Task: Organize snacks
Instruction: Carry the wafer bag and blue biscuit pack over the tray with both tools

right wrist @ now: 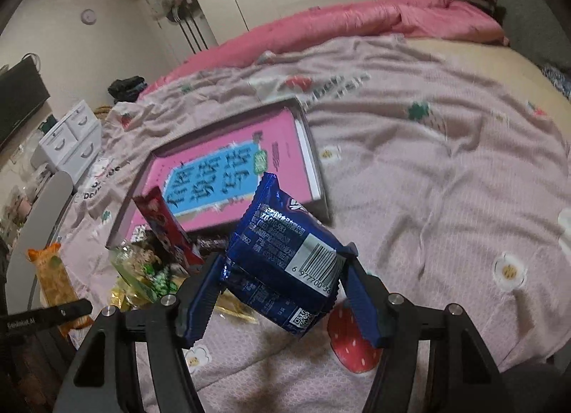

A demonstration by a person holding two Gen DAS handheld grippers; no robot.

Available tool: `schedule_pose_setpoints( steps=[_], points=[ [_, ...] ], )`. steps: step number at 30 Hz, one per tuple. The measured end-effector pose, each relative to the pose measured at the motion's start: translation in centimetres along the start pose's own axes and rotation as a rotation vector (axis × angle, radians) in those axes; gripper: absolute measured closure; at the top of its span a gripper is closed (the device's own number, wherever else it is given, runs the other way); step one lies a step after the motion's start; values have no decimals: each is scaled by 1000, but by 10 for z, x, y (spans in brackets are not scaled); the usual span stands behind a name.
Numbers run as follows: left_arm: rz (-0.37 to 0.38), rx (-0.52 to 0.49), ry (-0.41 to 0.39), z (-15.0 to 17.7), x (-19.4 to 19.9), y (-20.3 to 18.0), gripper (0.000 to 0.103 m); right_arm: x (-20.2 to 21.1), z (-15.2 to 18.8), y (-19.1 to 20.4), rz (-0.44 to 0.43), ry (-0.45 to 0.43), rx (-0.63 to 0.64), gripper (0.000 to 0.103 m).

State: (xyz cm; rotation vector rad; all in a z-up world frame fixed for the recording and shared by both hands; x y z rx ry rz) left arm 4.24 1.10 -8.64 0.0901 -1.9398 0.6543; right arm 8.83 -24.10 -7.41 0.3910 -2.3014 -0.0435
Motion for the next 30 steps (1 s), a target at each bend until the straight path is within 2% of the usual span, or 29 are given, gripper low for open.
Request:
schedule_pose_setpoints(
  steps=[11,30],
  points=[
    [8,-40,-107,-45,1,-11,80,5,-30,15,24,-100,124,37],
    [2,-70,-146,-102,-36,-31,80,-18,-67,8,50,-161,189,37]
  ],
)
Point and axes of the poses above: each gripper's, at about its wrist camera, not at the fingertips, and x roughly against the way its jaws point, y to its left, z to its underside, the point moved 8 cm from there along -x, roughly the way its jaws point, and after that the axes turned 12 degrees about x, right-handed, at the moved point
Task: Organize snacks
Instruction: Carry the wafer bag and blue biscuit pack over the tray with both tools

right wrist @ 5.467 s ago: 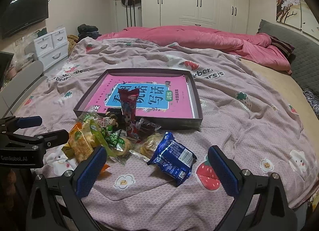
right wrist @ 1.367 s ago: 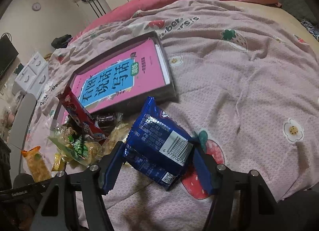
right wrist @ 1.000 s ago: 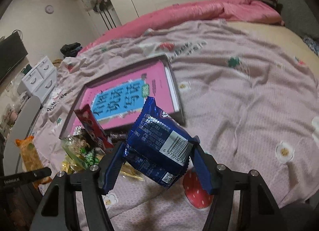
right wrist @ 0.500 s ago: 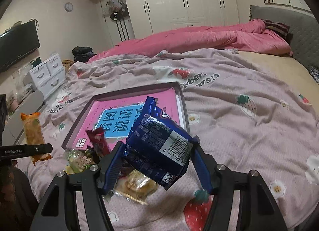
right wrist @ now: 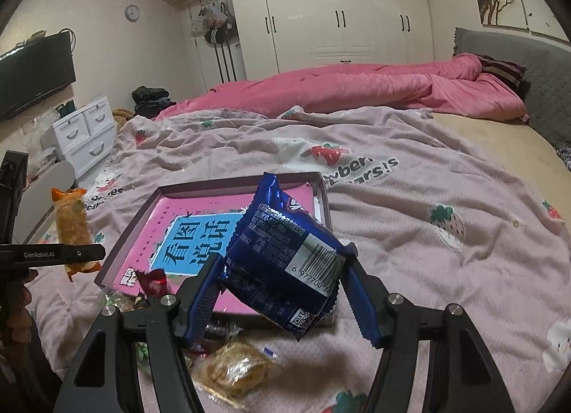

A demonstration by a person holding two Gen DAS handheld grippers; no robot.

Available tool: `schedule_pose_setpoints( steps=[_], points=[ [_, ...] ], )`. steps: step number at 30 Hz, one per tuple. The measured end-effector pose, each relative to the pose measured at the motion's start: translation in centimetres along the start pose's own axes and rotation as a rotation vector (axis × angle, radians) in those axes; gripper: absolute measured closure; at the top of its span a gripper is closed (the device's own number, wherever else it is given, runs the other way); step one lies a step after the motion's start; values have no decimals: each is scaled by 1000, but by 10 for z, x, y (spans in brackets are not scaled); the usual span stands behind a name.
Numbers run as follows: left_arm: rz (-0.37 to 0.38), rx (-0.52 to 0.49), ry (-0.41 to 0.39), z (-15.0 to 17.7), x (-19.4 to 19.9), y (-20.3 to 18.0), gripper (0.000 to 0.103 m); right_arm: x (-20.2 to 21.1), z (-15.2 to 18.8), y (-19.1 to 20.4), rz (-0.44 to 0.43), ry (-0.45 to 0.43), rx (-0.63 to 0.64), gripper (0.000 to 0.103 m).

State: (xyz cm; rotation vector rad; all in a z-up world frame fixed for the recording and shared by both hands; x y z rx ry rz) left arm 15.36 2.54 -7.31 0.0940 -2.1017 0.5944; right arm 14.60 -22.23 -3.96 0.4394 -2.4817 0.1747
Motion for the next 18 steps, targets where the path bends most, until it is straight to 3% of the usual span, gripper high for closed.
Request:
schedule_pose_setpoints(
  steps=[18],
  points=[
    [2,-51,35,-8,-37,-15,80,-35,-6,0,-30,29,34,37]
  ],
)
Point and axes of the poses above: each gripper's, at about its wrist camera, not at the fingertips, and x roughly against the way its jaws point, y to its left, z to its underside, the point moved 8 cm from there along -x, roughly the way its jaws point, and after that the axes turned 12 degrees about x, right-handed, at the moved point
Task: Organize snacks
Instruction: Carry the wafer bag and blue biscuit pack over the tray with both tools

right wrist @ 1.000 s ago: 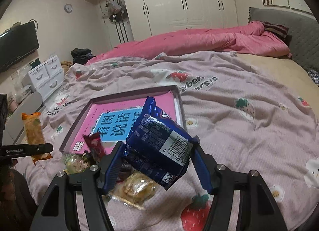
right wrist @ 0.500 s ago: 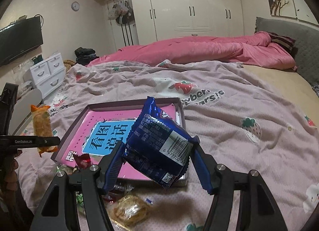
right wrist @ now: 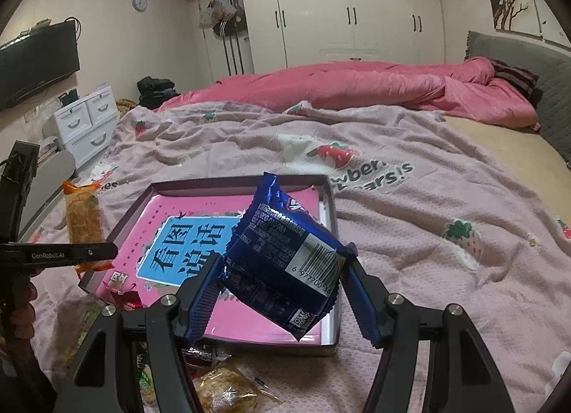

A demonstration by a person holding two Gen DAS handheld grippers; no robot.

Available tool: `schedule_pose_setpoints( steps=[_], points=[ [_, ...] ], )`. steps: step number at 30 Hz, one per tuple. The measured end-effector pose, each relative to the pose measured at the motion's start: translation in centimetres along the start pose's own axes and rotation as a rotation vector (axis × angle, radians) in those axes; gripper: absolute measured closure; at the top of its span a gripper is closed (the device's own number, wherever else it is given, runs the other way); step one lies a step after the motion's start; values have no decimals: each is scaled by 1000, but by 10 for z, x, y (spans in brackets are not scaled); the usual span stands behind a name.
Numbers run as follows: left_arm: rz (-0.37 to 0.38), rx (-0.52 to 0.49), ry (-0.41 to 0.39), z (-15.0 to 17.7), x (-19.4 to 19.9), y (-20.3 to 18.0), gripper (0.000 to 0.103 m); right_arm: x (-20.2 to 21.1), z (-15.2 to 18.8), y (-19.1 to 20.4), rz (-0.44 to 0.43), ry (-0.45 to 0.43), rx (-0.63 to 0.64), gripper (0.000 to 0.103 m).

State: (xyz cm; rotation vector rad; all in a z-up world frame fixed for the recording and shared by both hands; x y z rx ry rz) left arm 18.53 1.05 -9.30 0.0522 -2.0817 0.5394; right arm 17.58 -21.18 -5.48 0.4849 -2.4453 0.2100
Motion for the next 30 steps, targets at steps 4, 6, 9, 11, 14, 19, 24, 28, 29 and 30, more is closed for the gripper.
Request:
schedule_pose_setpoints(
  steps=[4,6,9,11,14,19,24,28,29,30],
  points=[
    [-4,-10,21,3,-9,-1,80,-8,3,1,-11,20,5,37],
    [-2,-17,27,4,-11,-2,80,-12,6,2,-18,33,5,37],
    [4,-27,36,4,-16,-3,80,-18,10,3,-32,56,0,37],
    [9,-30,39,4,-18,-3,80,-22,12,5,-40,72,-1,37],
    [13,-39,54,5,-22,-5,80,-28,16,8,-42,96,9,37],
    [13,-54,75,9,-28,-6,80,-36,24,11,-47,137,23,37],
    [8,-58,86,11,-32,-5,80,-41,29,12,-39,158,36,37],
    [11,-61,86,12,-32,-6,80,-42,28,11,-35,149,43,37],
    [11,-63,87,12,-32,-6,80,-43,27,12,-32,146,48,37],
    [10,-64,89,12,-32,-7,80,-44,27,12,-31,147,52,37]
  ],
)
Point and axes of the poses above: each gripper's, at about its wrist camera, not at the fingertips, and x roughly against the way its jaws point, y to its left, z to its underside, the point moved 8 cm from there along -x, roughly the way its jaws point, and after that the axes turned 12 degrees about x, right-handed, at the moved point
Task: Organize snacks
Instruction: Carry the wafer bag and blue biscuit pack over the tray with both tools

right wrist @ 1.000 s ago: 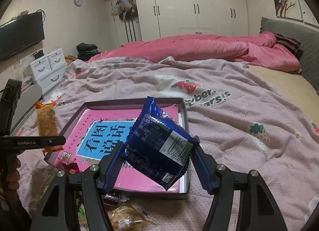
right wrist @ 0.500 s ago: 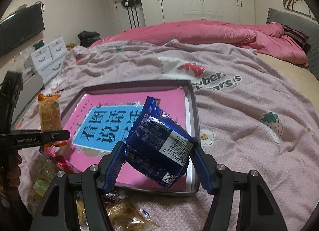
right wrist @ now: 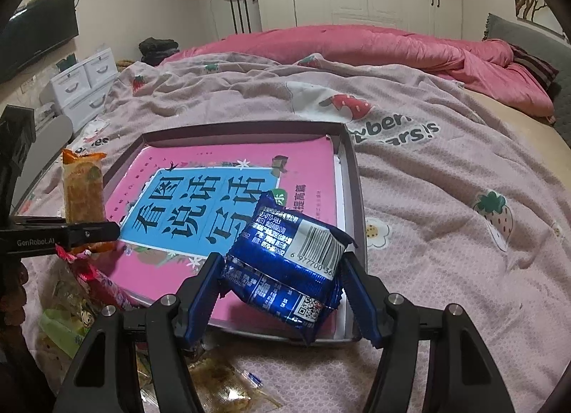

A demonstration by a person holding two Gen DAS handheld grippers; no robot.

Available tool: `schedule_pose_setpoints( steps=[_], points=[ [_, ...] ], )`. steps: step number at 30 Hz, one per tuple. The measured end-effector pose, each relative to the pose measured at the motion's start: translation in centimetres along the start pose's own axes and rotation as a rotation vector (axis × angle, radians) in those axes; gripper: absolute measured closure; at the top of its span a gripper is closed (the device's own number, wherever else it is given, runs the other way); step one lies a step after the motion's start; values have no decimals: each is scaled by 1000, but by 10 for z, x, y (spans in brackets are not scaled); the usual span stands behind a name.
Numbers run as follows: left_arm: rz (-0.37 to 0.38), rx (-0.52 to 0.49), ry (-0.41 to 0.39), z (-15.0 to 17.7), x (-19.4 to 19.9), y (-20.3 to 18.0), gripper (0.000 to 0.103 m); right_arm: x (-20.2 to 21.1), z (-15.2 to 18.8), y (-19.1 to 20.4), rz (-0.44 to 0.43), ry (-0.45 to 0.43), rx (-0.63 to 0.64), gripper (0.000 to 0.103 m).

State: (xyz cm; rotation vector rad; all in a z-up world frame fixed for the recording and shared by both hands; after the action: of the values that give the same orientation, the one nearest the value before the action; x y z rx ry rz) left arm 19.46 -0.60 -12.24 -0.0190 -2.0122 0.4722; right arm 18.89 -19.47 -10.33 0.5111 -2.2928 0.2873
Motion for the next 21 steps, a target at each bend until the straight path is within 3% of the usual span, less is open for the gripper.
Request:
schedule_pose_setpoints(
  steps=[14,21],
  points=[
    [3,-13,10,2,-2,-2,80,-17,8,12,-19,65,49,37],
    [8,-21,14,3,-1,-4,80,-14,8,9,-22,55,38,36]
  ],
)
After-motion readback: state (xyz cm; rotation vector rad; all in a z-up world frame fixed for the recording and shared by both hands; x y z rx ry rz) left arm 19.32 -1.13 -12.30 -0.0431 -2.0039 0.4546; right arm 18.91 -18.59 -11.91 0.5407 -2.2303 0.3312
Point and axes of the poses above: each gripper's, at about its wrist camera, not at the fingertips, and x roughly against the way its jaws point, y to its left, z to its underside, the point moved 8 cm from there along -x, roughly the way its jaws point, and after that the axes turned 12 degrees about x, right-handed, at the moved point
